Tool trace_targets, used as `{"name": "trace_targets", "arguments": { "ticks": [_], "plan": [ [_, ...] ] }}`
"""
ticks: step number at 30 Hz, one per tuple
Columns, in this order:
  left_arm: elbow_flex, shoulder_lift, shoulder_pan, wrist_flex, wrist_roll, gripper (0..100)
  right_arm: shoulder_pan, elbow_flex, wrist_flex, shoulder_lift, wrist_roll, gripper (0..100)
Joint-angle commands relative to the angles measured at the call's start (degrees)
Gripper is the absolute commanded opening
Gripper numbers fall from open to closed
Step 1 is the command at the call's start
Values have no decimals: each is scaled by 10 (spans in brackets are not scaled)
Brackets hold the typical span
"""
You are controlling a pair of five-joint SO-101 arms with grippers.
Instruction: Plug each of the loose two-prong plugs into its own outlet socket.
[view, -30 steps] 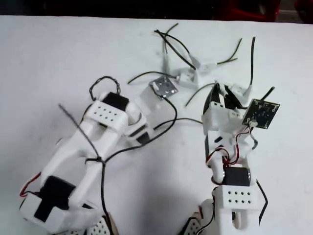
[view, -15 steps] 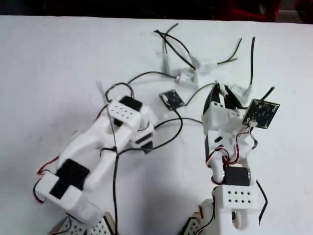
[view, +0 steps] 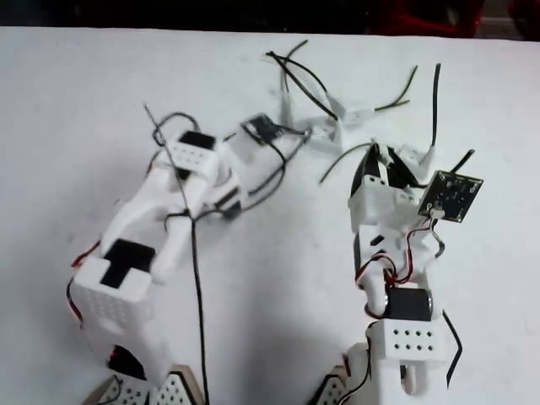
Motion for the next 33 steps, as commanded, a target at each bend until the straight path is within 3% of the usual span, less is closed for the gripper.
{"name": "trace_targets", "arguments": {
  "ticks": [1, 8, 11, 15, 23, 33],
  "plan": [
    [-91, -3, -44, 44, -9, 232, 2, -5, -7, -5, -4, 17],
    [-229, -3, -55, 171, -11, 282, 2, -5, -7, -5, -4, 17],
    [-255, 1, -53, 187, -18, 283, 1, -5, -7, -5, 11, 17],
    [-231, 4, -51, 181, -91, 283, 1, -5, -7, -5, 12, 17],
    [-115, 4, -54, 51, -142, 284, 1, -4, -7, -5, 13, 17],
    [-4, 5, -50, -61, -140, 278, 1, -4, -7, -5, 13, 17]
  ]
}}
